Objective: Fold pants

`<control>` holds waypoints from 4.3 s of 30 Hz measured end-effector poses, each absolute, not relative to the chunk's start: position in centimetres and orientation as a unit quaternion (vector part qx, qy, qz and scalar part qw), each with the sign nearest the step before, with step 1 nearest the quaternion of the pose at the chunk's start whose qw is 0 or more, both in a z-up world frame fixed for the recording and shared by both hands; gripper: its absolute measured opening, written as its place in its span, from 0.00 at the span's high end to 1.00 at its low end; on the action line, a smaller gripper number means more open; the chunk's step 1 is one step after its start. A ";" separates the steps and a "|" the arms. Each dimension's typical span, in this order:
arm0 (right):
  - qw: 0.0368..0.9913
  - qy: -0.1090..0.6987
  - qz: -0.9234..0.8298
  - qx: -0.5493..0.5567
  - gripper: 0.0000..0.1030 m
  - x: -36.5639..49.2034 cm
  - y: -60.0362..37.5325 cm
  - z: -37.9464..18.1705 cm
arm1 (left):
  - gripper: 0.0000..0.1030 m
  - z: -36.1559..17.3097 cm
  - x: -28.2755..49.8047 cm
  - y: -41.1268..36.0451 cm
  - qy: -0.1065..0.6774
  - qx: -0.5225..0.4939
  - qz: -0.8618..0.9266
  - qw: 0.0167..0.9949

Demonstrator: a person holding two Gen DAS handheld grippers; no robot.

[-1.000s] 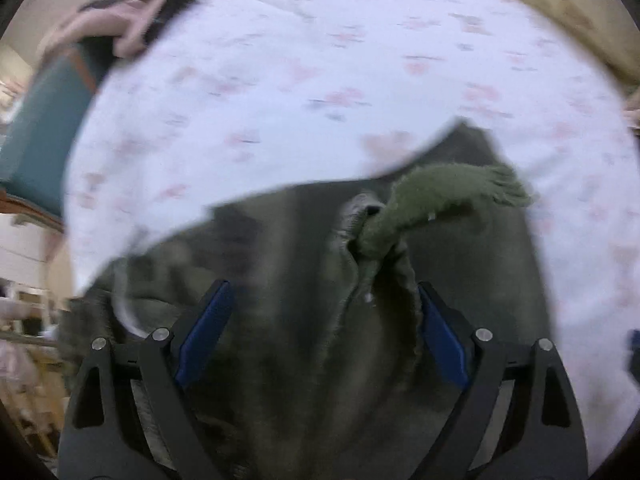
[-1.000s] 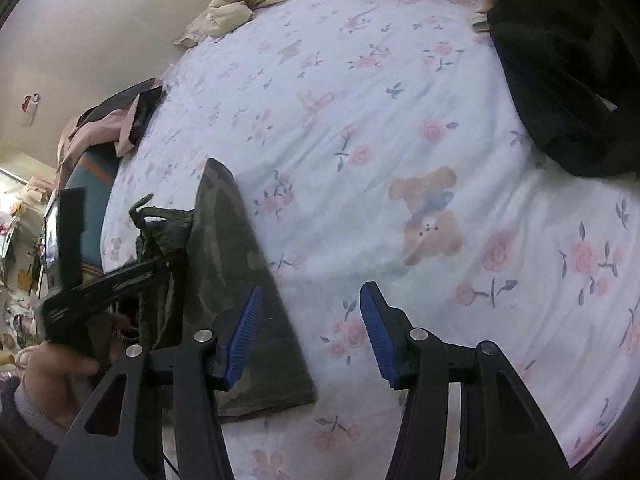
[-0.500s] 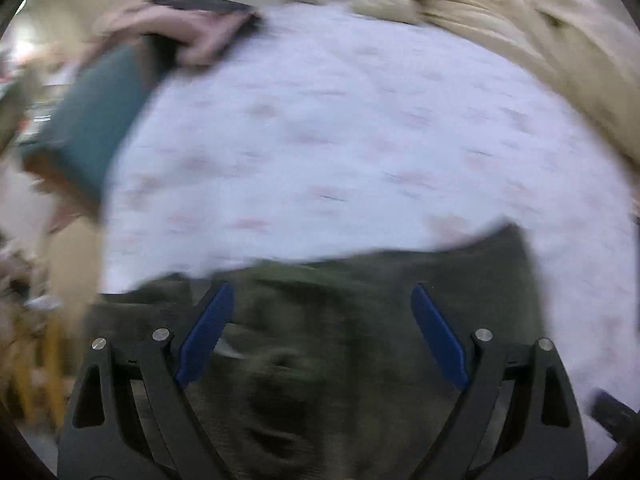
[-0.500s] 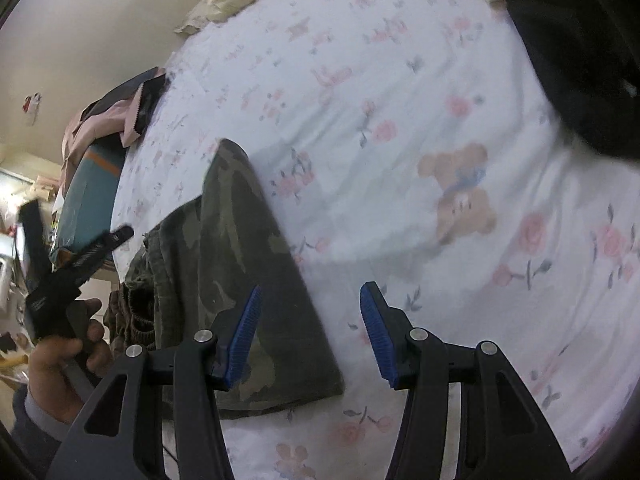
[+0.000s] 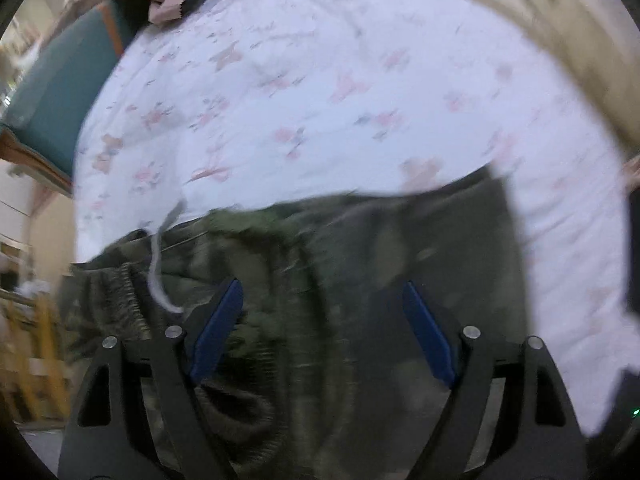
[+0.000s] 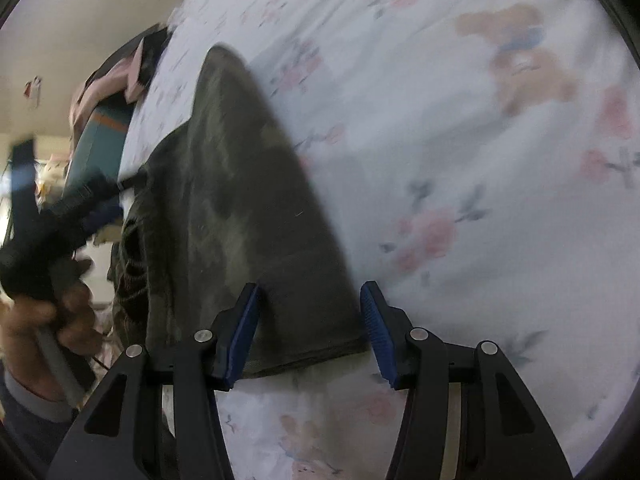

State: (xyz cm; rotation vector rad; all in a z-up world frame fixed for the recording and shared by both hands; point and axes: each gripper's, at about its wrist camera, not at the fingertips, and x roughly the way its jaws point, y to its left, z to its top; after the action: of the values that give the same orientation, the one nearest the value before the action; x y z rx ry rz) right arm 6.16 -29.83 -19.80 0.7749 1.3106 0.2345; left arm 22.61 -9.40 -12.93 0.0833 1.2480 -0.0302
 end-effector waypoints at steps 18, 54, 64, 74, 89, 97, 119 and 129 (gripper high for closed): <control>0.808 0.453 0.324 0.191 0.91 3.3 -21.4 -9.8 | 0.76 -13.3 27.1 -18.0 0.630 0.136 -0.119 0.755; 0.719 0.535 0.439 0.060 0.36 2.9 5.6 -9.2 | 0.22 -15.1 19.0 23.0 0.556 0.047 0.091 0.825; 0.744 0.516 0.284 0.315 0.06 5.1 -11.8 -13.8 | 0.25 -7.8 16.2 24.6 0.484 -0.009 0.045 0.874; 0.654 0.536 0.290 0.448 0.05 4.3 -7.0 -23.2 | 0.23 -15.6 14.4 20.4 0.581 0.046 0.004 0.812; 0.742 0.478 0.344 0.321 0.82 8.0 -8.6 -13.1 | 0.25 -12.5 14.7 17.5 0.565 0.002 -0.045 0.824; 0.731 0.551 0.361 0.179 0.79 19.9 -21.0 -12.0 | 0.24 -15.3 15.7 6.2 0.606 0.018 -0.137 0.783; 0.746 0.514 0.279 0.318 0.77 15.3 -22.3 -19.4 | 0.63 -17.6 20.7 8.6 0.584 -0.053 -0.199 0.785; 0.781 0.509 0.278 0.233 0.82 21.0 -25.7 -13.2 | 0.77 -14.0 15.7 6.0 0.599 -0.138 -0.212 0.760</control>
State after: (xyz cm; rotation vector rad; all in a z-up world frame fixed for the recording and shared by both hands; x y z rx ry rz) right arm 21.01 -25.73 -13.17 0.5028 1.0995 0.6016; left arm 15.74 6.03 -14.01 -0.2996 1.3031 -0.4619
